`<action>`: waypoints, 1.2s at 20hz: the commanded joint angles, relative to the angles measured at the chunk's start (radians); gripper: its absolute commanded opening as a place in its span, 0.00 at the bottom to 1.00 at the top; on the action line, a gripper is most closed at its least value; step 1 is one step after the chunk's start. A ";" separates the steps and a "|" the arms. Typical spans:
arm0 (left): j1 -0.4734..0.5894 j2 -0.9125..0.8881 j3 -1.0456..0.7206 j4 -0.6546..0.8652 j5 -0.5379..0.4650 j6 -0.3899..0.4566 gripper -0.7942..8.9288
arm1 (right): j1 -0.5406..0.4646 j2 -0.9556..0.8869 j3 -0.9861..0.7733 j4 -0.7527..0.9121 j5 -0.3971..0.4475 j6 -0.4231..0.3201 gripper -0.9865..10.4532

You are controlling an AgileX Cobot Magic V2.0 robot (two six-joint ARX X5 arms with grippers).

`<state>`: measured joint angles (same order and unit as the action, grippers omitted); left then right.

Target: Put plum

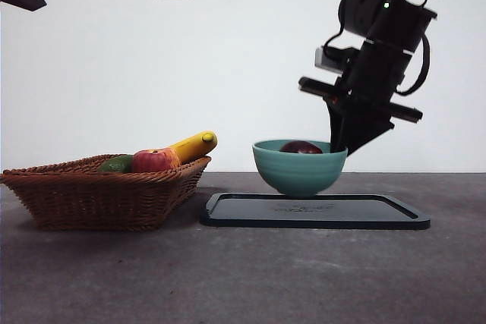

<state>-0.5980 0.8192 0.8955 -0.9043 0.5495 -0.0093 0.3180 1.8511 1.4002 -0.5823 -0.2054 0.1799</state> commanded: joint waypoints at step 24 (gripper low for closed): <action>-0.006 0.006 0.009 -0.006 0.005 0.016 0.50 | -0.004 -0.410 0.028 -0.193 -0.006 -0.070 0.26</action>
<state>-0.5980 0.8192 0.8955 -0.9169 0.5499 -0.0093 0.3077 1.4239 1.4055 -0.7856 -0.2092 0.1299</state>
